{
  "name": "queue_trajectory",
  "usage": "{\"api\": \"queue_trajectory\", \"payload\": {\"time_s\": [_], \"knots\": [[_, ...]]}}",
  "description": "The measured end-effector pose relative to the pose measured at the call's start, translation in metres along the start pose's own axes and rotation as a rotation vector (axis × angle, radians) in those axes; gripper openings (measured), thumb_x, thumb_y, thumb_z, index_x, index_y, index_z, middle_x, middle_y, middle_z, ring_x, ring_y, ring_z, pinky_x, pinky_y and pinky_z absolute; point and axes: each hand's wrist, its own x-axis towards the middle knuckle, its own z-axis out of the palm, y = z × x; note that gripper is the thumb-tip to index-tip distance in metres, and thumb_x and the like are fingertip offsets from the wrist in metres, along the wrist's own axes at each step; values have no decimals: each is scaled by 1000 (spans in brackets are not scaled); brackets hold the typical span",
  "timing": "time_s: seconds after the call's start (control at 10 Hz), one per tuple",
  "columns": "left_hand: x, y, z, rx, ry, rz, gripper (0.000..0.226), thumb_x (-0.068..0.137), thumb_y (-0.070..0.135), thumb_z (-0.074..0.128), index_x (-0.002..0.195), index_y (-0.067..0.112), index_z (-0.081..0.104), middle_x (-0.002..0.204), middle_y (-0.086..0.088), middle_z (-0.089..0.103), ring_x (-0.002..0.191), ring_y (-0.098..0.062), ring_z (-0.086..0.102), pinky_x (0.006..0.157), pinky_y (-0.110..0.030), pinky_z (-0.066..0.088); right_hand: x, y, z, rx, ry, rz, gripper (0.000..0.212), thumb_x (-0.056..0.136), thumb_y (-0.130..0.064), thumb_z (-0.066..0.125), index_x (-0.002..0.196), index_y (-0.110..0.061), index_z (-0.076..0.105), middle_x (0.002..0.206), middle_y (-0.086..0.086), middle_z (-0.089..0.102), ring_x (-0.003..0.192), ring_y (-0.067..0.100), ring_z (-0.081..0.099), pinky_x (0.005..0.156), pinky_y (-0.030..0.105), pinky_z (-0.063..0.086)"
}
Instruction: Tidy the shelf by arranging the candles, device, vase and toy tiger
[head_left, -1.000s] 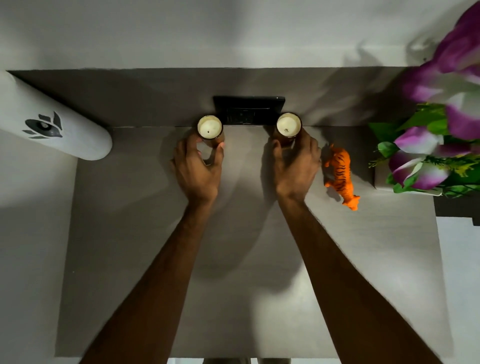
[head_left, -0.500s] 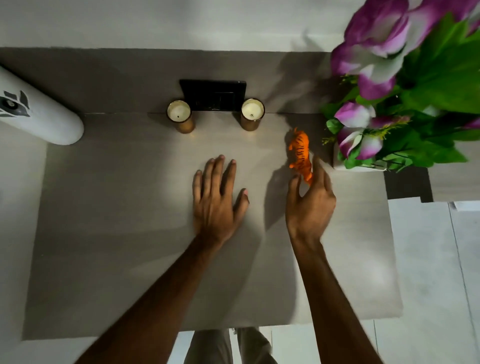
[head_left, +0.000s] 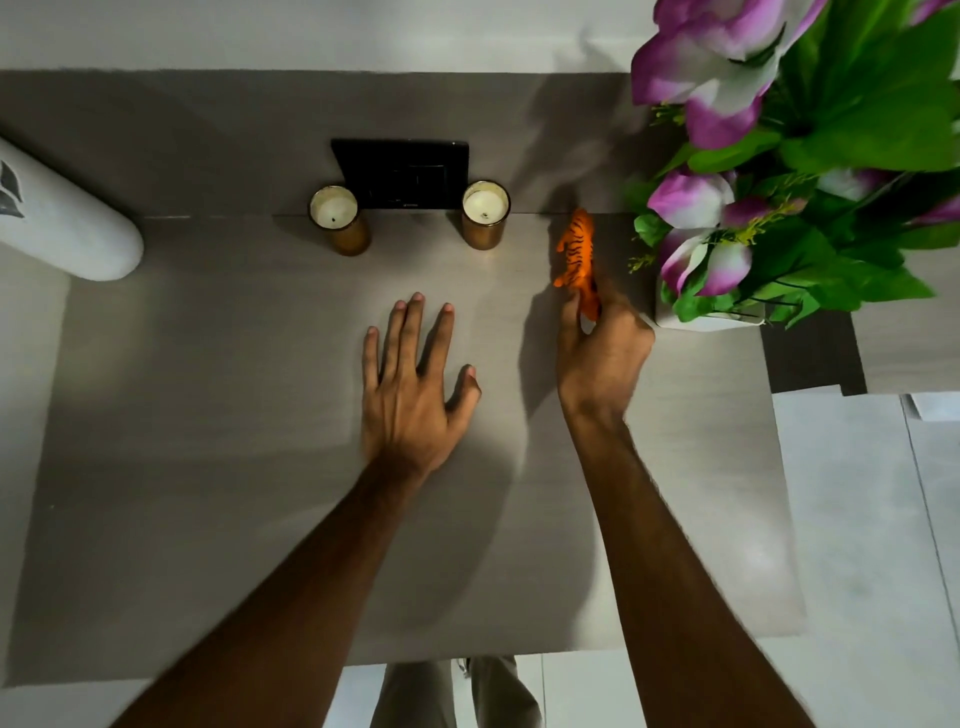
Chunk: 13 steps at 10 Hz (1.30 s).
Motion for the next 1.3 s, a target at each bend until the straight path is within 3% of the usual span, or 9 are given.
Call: {"api": "queue_trajectory", "payload": {"time_s": [0.2, 0.4, 0.5, 0.6, 0.7, 0.9, 1.1, 1.2, 1.3], "knots": [[1, 0, 2, 17, 20, 4, 72, 105, 55, 34, 169, 27, 17, 180, -9, 14, 168, -27, 13, 136, -56, 16, -5, 1, -4, 4, -8, 22, 51, 106, -37, 66, 149, -13, 60, 135, 8, 75, 117, 23, 74, 103, 34, 61], [1, -2, 4, 28, 41, 6, 72, 104, 55, 35, 169, 27, 19, 179, -9, 16, 167, -27, 15, 136, -57, 18, -40, 36, -40, 58, 294, 109, 42, 98, -32, 73, 133, -9, 68, 123, 10, 75, 107, 26, 72, 89, 42, 61], [2, -2, 4, 34, 42, 9, 72, 104, 55, 34, 169, 27, 19, 179, -9, 16, 167, -28, 16, 135, -57, 18, -17, 54, -51, 89, 425, 233, 67, 89, -35, 81, 142, -3, 56, 133, 17, 60, 122, 31, 62, 98, 50, 57], [3, -2, 3, 47, 33, 4, 73, 104, 56, 33, 169, 26, 18, 179, -9, 16, 167, -28, 16, 135, -58, 19, 14, 60, -54, 172, 335, 271, 99, 82, -40, 88, 157, 1, 39, 148, 20, 50, 140, 33, 53, 118, 48, 49], [3, -3, 4, 47, 33, 6, 73, 104, 56, 33, 169, 26, 19, 179, -9, 17, 167, -28, 16, 135, -58, 20, 34, 66, -52, 151, 260, 213, 95, 80, -38, 91, 152, 4, 45, 143, 23, 58, 134, 35, 58, 114, 38, 49], [1, -4, 7, 42, 41, 15, 72, 105, 55, 35, 169, 26, 19, 179, -9, 17, 167, -27, 15, 135, -57, 19, 66, 70, -50, 141, 223, 153, 94, 77, -47, 90, 148, 2, 53, 143, 19, 64, 130, 35, 64, 111, 44, 54], [1, -7, 11, 18, 49, 14, 71, 105, 53, 37, 169, 26, 21, 179, -8, 18, 167, -26, 16, 135, -56, 18, 86, 70, -50, 145, 202, 118, 84, 78, -46, 88, 140, 1, 58, 135, 18, 68, 121, 33, 68, 107, 40, 57], [0, -4, 6, 12, 53, 23, 71, 105, 54, 36, 169, 26, 20, 179, -9, 18, 167, -26, 16, 136, -56, 18, 86, 66, -53, 132, 166, 108, 84, 80, -47, 88, 141, 1, 57, 137, 19, 67, 124, 33, 66, 109, 42, 56], [2, -5, 7, 21, 47, 24, 72, 105, 54, 35, 169, 27, 18, 179, -9, 16, 167, -27, 14, 136, -56, 17, 80, 70, -54, 123, 149, 112, 99, 81, -54, 87, 154, -1, 46, 154, 17, 56, 142, 31, 56, 121, 39, 48]]}}
